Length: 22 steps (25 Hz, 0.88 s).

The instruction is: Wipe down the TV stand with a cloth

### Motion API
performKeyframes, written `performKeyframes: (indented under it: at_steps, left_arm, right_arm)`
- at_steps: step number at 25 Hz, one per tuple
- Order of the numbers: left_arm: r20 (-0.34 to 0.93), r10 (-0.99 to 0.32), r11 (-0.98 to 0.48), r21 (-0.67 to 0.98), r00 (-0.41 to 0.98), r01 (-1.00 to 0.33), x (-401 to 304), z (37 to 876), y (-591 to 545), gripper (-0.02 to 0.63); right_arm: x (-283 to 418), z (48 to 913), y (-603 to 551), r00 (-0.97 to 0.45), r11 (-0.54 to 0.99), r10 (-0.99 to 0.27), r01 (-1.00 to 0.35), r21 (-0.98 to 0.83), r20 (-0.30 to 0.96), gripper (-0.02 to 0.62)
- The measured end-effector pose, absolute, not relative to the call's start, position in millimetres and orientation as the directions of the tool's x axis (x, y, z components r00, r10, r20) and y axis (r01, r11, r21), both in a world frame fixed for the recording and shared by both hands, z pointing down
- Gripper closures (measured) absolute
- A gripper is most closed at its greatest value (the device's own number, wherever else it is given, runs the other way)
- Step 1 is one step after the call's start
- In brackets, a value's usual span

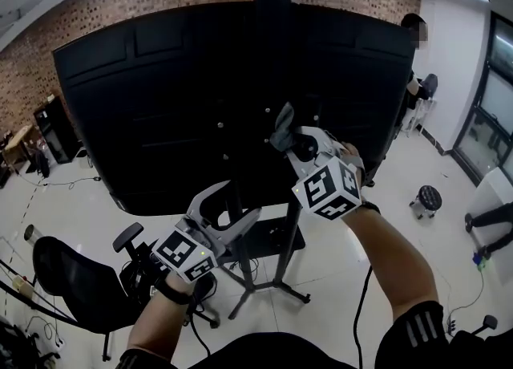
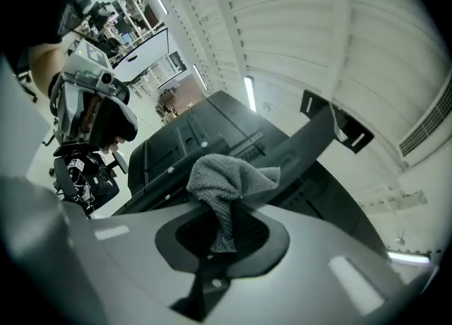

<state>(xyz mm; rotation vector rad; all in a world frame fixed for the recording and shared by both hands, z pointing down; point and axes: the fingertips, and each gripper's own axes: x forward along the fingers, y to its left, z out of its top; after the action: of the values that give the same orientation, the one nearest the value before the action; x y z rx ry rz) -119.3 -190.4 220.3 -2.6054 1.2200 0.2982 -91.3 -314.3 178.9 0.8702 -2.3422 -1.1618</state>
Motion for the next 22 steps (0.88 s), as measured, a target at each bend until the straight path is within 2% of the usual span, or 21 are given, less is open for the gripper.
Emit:
performKeyframes:
  at_steps: [8, 14, 22]
  left_arm:
    - [-0.254, -0.716, -0.635, -0.152, 0.651, -0.757, -50.4, 222.3, -232.3, 0.296]
    - [-0.229, -0.722, -0.638, -0.146, 0.653, -0.756, -17.5, 231.3, -257.9, 0.296]
    - [-0.219, -0.739, -0.622, -0.144, 0.638, -0.77, 11.5, 236.2, -274.2, 0.296]
  right_arm:
    - [-20.8, 196.0, -366.5, -0.729, 0.501, -0.683, -0.417, 0.758, 0.05, 0.566]
    - [6.8, 209.4, -407.6, -0.737, 0.591, -0.669, -0.451, 0.669, 0.095, 0.566]
    - [-6.1, 217.6, -443.5, -0.743, 0.592, -0.65, -0.36, 0.721, 0.162, 0.566]
